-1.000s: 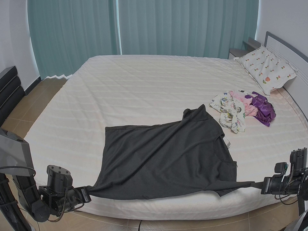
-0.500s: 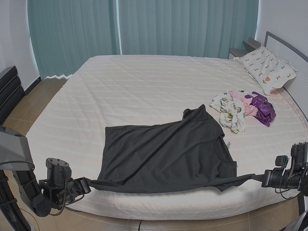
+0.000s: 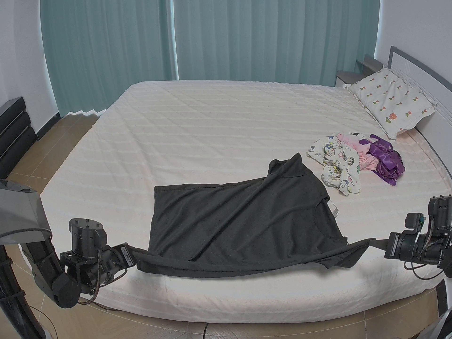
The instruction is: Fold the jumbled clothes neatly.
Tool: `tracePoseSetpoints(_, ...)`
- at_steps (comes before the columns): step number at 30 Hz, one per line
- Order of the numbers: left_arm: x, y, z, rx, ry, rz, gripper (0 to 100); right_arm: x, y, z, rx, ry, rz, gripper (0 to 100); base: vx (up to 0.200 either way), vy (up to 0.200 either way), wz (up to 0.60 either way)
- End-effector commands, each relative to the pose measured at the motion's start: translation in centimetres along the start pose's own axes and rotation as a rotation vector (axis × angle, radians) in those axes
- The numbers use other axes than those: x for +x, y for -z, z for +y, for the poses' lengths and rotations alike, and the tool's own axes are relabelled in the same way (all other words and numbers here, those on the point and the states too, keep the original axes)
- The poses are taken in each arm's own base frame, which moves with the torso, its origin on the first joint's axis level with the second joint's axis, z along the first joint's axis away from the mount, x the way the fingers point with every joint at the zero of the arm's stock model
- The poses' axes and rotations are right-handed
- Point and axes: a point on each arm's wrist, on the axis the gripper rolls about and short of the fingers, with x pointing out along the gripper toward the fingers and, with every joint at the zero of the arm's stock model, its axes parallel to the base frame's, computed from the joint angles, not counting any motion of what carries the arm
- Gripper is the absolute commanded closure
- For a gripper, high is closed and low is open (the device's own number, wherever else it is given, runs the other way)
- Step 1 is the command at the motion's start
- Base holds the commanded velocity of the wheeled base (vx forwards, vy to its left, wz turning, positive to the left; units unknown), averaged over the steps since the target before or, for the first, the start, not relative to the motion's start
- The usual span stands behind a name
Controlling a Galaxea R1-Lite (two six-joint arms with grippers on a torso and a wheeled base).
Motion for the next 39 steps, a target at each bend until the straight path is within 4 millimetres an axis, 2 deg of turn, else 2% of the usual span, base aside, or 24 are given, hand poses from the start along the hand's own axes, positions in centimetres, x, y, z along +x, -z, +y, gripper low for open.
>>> tracePoseSetpoints(1, 0.9, -0.8, -0.2, -0.014, 0.000, -0.030, 100, 0.5, -0.8, 0.2, -0.007, -0.009, -0.016, 100, 0.000, 0.000, 0.00)
tracePoseSetpoints(5, 2.7, -2.1, -0.5, -0.032, -0.039, -0.100, 100, 1.2, -2.3, 0.4, -0.021, -0.019, -0.047, 100, 0.000, 0.000, 0.00)
tracePoseSetpoints(8, 3.0, -2.4, -0.7, -0.034, -0.042, -0.112, 100, 1.6, -2.9, 0.5, -0.024, -0.022, -0.050, 100, 0.000, 0.000, 0.00)
tracePoseSetpoints(13, 2.5, -2.0, -0.4, -0.010, -0.051, -0.097, 100, 1.4, -3.1, 1.0, -0.034, -0.033, -0.052, 100, 0.000, 0.000, 0.00)
tracePoseSetpoints(17, 1.4, -1.8, -0.1, 0.004, -0.056, -0.089, 100, 0.2, -2.8, 1.3, -0.033, -0.036, -0.040, 100, 0.000, 0.000, 0.00)
tracePoseSetpoints(22, 0.0, -0.2, 0.8, 0.028, -0.076, -0.028, 100, -1.4, -2.1, 1.7, -0.016, -0.037, 0.011, 100, 0.000, 0.000, 0.00)
tracePoseSetpoints(26, -0.8, 0.8, 1.5, 0.035, -0.094, 0.015, 100, -1.6, -1.2, 1.5, -0.010, -0.024, 0.045, 100, 0.000, 0.000, 0.00)
tracePoseSetpoints(32, -1.9, 1.1, 1.8, 0.040, -0.079, 0.034, 100, -2.1, -0.7, 1.6, -0.010, -0.025, 0.047, 100, 0.000, 0.000, 0.00)
tracePoseSetpoints(39, -1.1, 0.5, 1.3, 0.031, -0.063, 0.007, 100, -1.2, -1.2, 1.4, -0.007, -0.024, 0.059, 100, 0.000, 0.000, 0.00)
